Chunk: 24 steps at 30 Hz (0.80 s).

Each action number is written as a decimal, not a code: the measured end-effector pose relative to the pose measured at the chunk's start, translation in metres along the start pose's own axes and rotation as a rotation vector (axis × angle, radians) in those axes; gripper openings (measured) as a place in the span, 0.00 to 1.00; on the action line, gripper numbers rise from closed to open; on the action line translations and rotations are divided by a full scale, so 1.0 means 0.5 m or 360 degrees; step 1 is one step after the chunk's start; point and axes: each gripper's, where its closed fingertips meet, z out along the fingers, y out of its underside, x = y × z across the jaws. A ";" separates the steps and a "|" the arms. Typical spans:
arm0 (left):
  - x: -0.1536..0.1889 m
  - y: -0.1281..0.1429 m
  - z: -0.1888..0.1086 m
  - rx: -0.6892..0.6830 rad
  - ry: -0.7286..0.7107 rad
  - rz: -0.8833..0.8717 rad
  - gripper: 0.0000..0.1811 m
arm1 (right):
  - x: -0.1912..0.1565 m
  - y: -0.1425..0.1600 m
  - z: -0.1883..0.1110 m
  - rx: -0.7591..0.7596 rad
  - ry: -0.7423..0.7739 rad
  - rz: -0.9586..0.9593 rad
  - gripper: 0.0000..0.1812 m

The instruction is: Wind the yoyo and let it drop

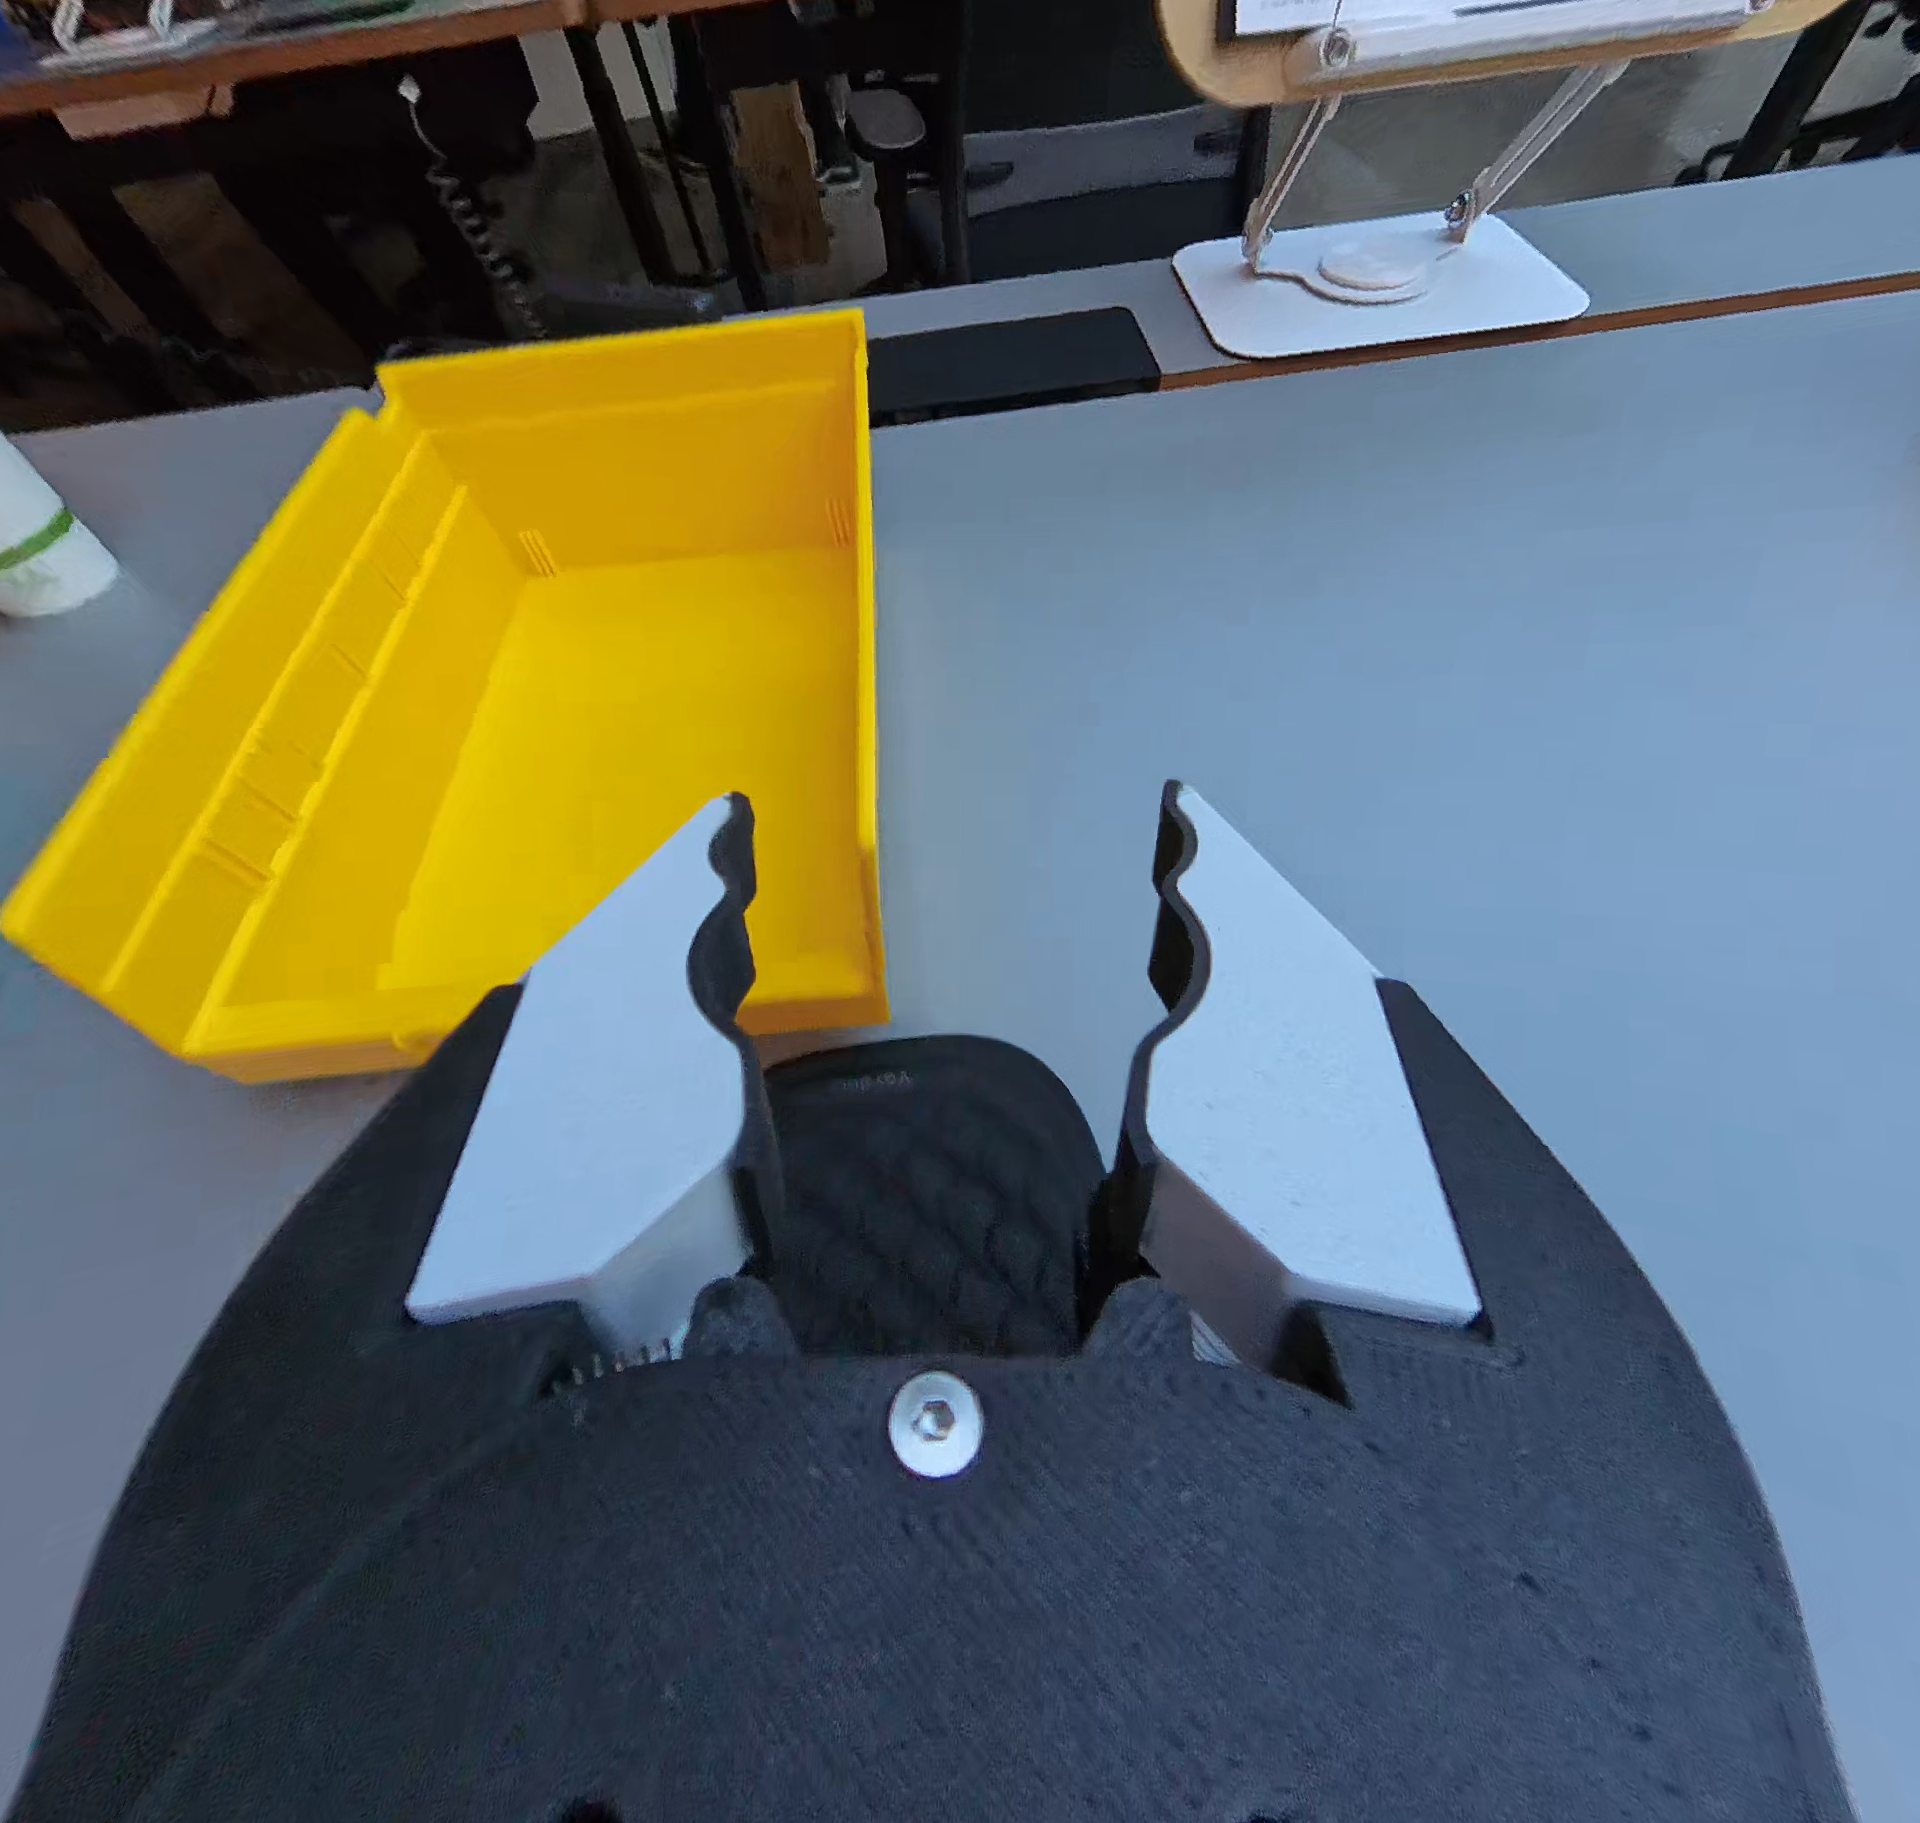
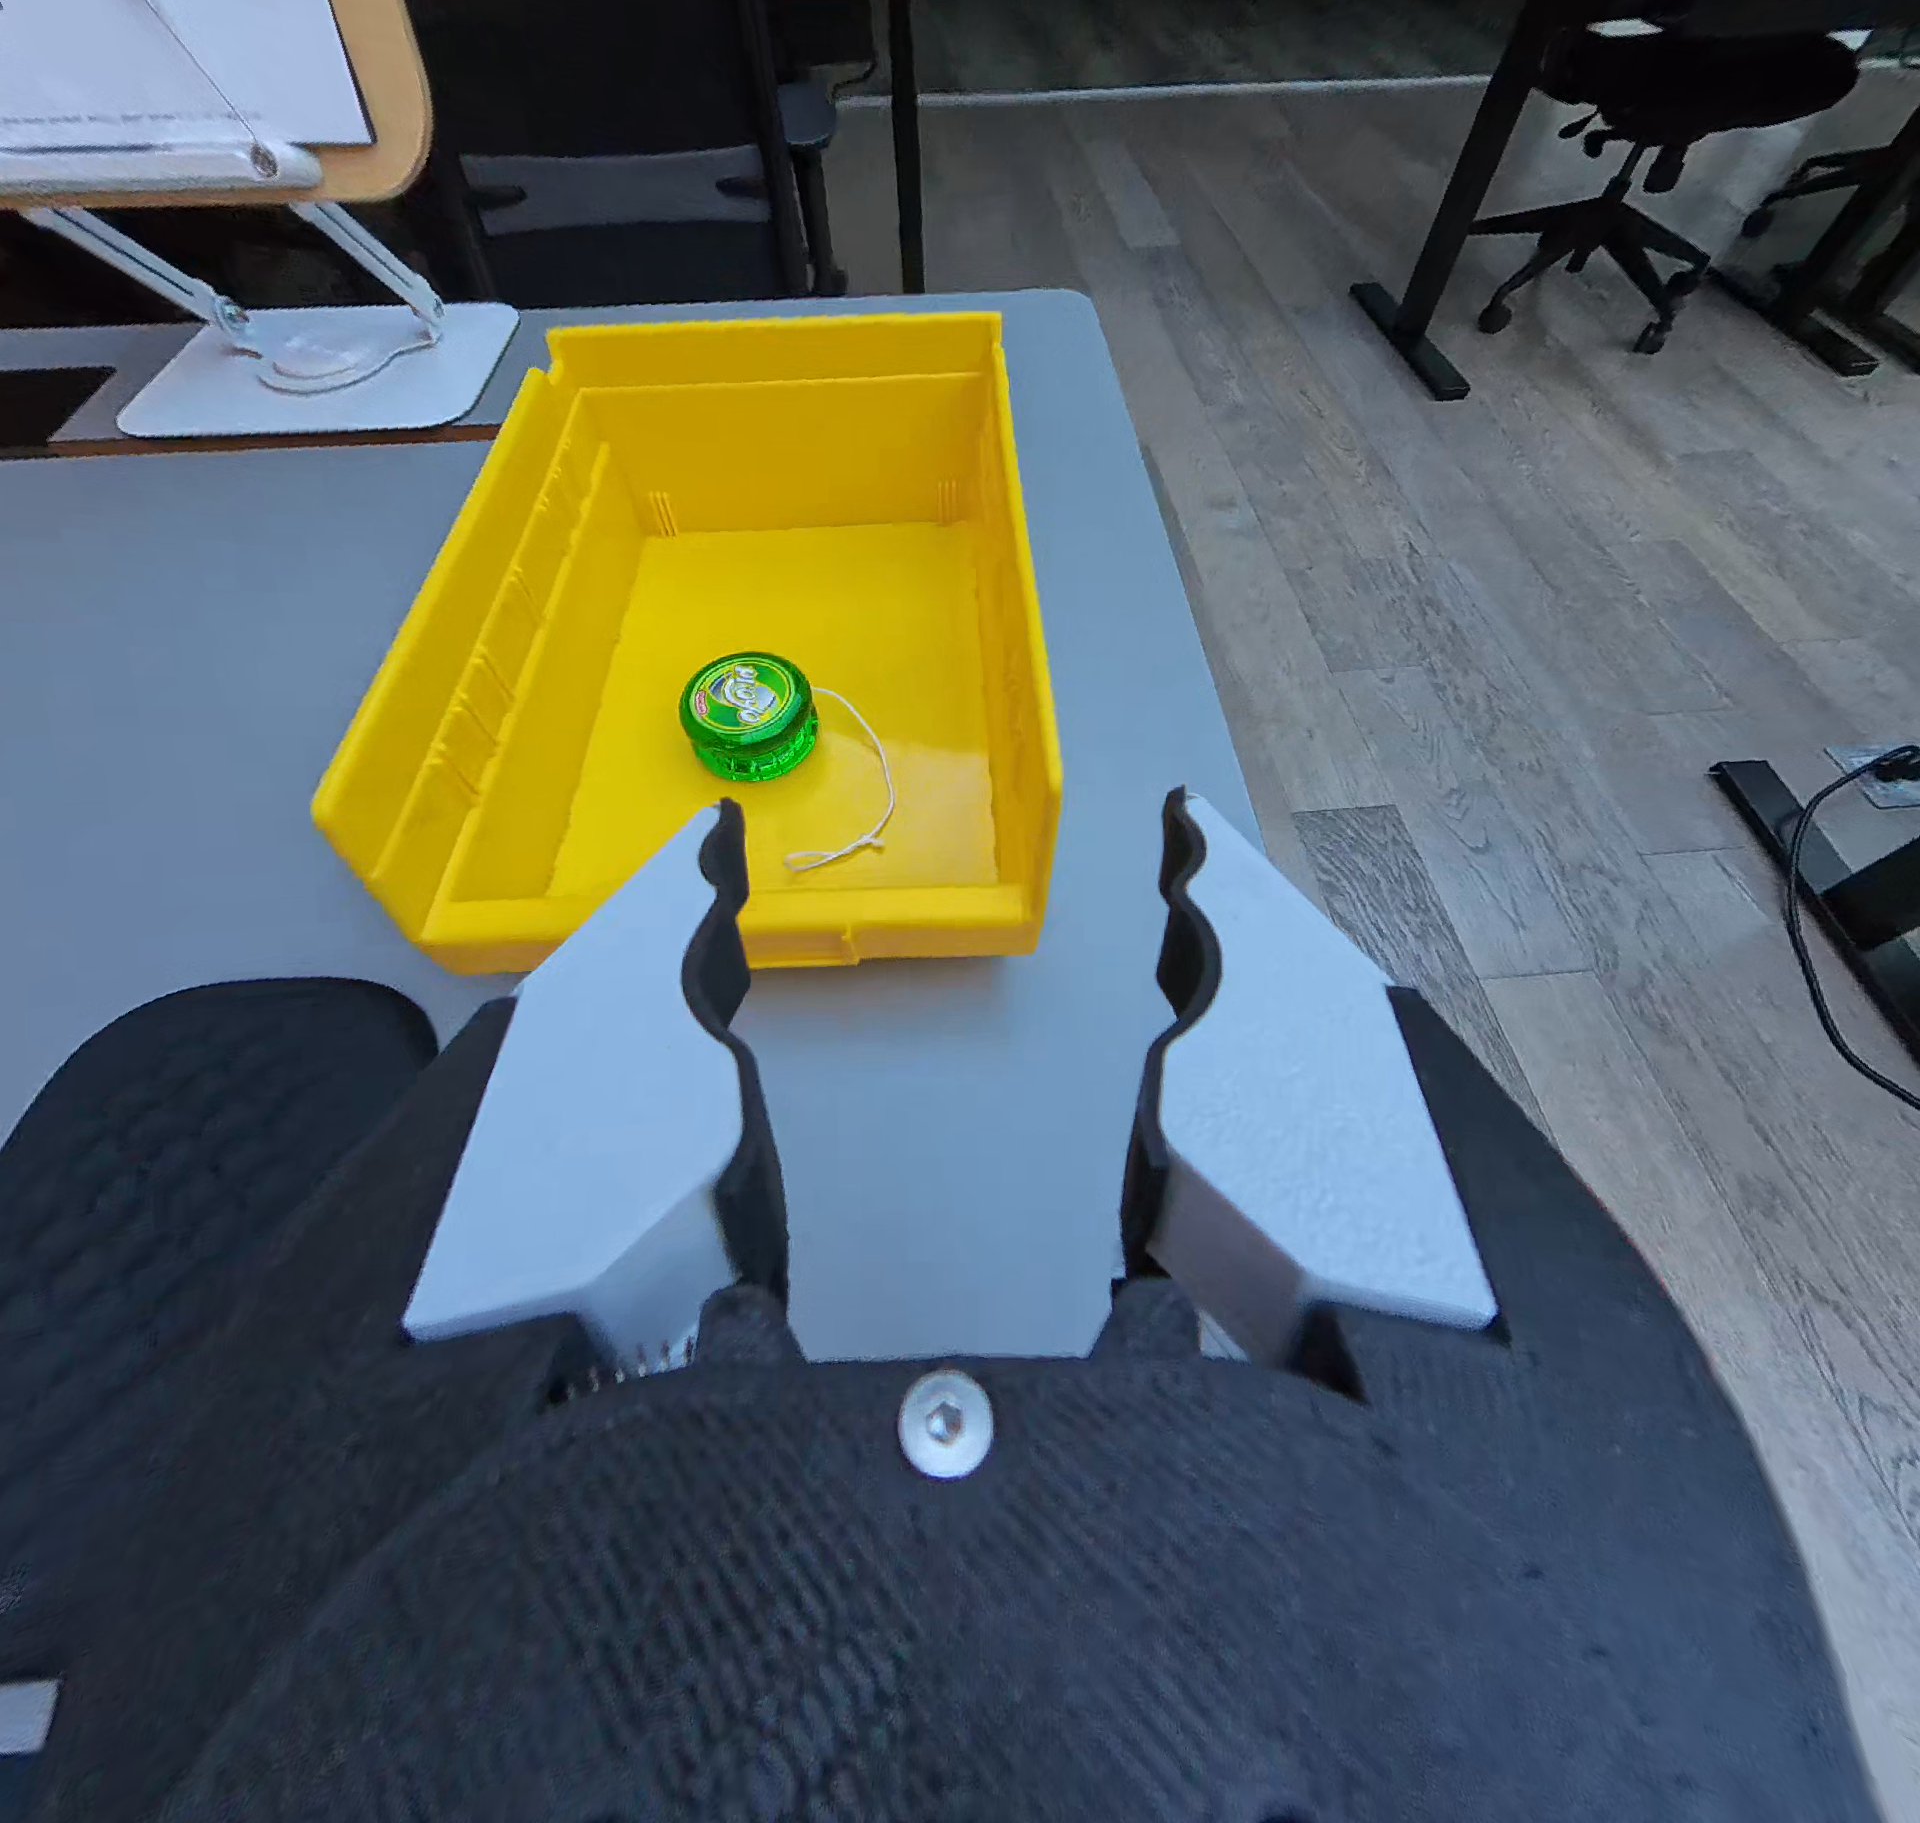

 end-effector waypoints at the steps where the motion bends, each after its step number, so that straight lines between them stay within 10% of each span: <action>1: -0.004 0.021 0.002 -0.0005 -0.0021 -0.0032 0.42 | 0.011 -0.009 0.024 -0.0058 -0.0025 -0.0024 0.44; 14: -0.028 0.064 0.148 -0.0233 -0.0155 0.0099 0.29 | 0.073 0.114 0.241 -0.0601 -0.0172 -0.0170 0.43; 24: -0.049 0.073 0.164 -0.0276 -0.0218 0.0128 0.08 | 0.033 0.156 0.258 -0.0662 -0.0268 -0.0141 0.06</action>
